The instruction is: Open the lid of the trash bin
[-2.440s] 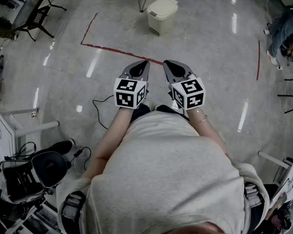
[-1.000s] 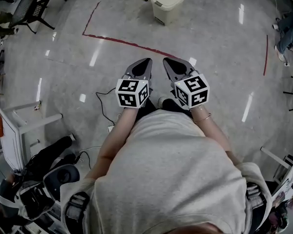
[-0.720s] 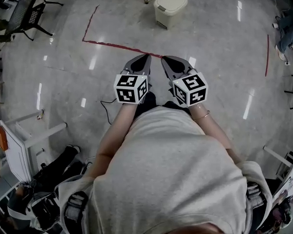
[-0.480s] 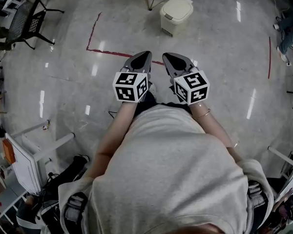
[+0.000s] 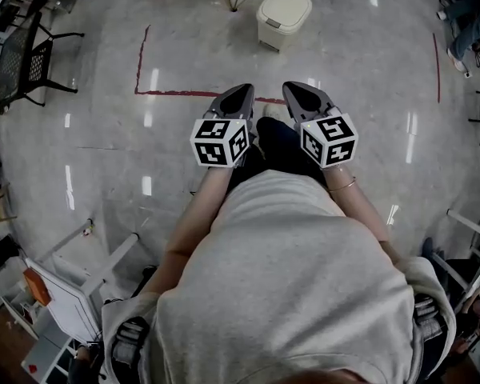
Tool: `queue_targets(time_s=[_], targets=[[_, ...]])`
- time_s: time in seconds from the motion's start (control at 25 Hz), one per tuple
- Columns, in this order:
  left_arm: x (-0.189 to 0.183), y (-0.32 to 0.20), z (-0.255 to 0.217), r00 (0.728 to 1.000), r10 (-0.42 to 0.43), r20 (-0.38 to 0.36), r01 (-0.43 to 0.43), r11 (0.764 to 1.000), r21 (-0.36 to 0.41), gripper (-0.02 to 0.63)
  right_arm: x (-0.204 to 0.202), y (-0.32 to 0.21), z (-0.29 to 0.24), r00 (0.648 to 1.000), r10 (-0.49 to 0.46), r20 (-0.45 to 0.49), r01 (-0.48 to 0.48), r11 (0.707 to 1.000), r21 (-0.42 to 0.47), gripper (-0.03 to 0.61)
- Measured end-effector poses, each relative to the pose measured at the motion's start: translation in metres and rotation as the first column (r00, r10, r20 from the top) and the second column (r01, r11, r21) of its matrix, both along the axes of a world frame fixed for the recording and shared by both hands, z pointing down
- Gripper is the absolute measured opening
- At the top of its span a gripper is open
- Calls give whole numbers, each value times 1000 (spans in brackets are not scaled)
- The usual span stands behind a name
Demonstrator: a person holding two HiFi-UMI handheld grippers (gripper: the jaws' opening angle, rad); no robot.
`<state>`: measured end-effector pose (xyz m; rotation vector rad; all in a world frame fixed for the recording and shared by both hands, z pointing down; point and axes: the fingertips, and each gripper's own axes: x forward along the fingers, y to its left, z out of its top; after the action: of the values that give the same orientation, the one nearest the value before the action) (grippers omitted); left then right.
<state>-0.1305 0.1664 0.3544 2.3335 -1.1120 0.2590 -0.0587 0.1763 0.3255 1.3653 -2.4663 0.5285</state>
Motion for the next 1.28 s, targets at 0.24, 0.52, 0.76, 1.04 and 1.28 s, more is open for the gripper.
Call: queue_targets(time_s=[0.24,0.52,0.76,1.04,1.28], targets=[[-10,-45,3,1000,0,-8,0,1000,-6,9,-3,-43,6,1000,22,-2,-22,999,-25,8],[-7,-114,24,999,51,5,-50,996,-73,9,-1,-134,17,1000,18,-5,-18,1000,-22,8],[13,-215,16,997,75,-2,-75,995,-71,9,5,-230,11,1000,-17,-7,16,999,-37,8],[49,-294,14,993,120,14,-119,989,-85,9,38,-305,9,1000,8,20,-6,998,-60,8],[62,-326,31,985,168,40,-161,978,-134,9,54,-325,35,998,52,45,-46,991,-129,8]])
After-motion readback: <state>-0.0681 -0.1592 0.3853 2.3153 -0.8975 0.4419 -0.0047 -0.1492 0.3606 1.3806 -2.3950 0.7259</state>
